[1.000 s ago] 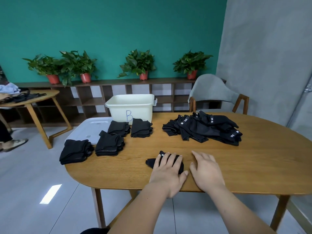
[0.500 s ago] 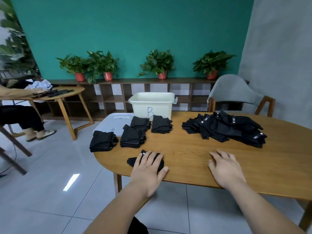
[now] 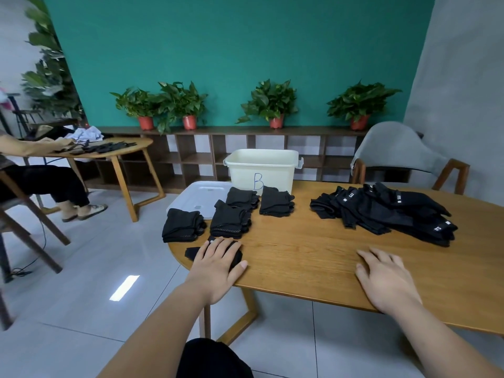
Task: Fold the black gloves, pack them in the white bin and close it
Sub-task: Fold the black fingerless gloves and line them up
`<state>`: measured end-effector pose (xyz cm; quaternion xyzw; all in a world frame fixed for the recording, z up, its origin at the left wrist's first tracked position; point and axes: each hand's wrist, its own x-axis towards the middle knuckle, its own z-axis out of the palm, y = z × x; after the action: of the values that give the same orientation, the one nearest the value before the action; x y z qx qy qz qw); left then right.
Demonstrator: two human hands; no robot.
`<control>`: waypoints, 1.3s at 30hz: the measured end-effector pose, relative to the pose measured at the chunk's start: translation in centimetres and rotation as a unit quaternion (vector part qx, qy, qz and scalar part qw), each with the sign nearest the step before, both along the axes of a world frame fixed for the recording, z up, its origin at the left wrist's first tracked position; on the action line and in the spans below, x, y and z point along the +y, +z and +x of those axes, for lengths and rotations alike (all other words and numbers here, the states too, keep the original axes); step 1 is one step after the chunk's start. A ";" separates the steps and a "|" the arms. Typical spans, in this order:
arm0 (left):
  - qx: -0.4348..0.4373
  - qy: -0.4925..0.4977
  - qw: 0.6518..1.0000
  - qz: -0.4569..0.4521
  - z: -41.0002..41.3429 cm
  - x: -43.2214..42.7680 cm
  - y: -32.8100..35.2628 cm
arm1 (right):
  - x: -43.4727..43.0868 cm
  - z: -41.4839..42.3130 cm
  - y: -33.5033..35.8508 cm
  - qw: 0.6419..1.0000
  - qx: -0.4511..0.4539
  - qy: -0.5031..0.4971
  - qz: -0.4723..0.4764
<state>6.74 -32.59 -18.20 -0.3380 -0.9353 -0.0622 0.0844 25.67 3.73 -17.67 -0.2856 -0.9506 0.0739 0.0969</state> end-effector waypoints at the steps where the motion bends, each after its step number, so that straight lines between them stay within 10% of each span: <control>1: 0.000 0.000 1.000 -0.002 -0.2 -0.1 0.0 | 0.0 0.0 -0.1 1.000 0.001 -0.001 0.000; 22: 0.055 -0.011 0.998 0.006 -0.5 -1.6 1.6 | -0.5 -0.1 0.4 1.000 0.006 -0.004 -0.014; 39: -0.061 -0.149 0.986 0.047 7.1 18.2 2.0 | -0.6 -0.2 0.3 0.999 0.039 -0.003 -0.021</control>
<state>13.79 -14.40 -16.23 -0.4649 -0.8739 -0.1384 0.0332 25.51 3.13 -17.35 -0.2877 -0.9433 0.1049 0.1279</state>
